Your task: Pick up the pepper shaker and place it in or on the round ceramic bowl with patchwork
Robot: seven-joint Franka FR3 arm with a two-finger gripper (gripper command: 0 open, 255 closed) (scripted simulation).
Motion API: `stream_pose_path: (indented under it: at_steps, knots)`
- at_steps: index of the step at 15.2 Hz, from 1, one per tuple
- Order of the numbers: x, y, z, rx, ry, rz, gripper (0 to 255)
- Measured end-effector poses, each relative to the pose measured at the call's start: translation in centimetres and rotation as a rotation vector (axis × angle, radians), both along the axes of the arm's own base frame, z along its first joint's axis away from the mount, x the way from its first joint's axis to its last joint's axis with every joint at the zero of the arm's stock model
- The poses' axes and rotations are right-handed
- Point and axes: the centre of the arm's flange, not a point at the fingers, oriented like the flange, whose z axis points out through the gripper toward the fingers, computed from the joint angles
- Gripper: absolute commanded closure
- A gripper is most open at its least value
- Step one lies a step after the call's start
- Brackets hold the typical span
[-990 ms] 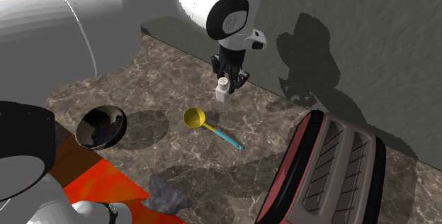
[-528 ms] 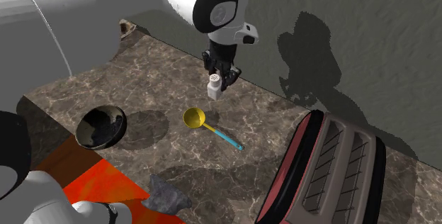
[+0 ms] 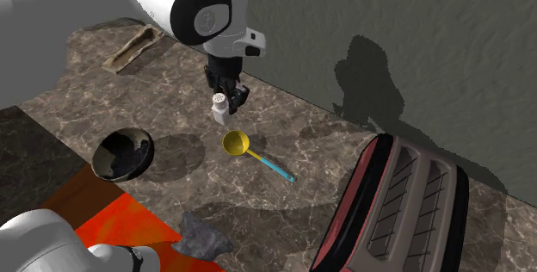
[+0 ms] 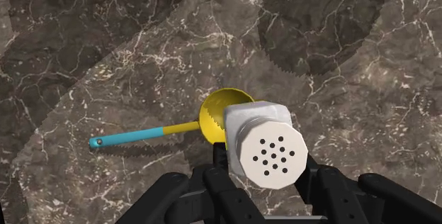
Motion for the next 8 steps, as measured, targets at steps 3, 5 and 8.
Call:
stream_pose_path:
  at_steps: [3,5,8]
  knots:
    - [-3.1,2.7,0.0,0.000,0.000,0.000,255]
    - [-5.2,3.9,0.1,0.000,0.000,0.000,255]
    - [-8.5,6.2,-0.1,0.000,0.000,0.000,255]
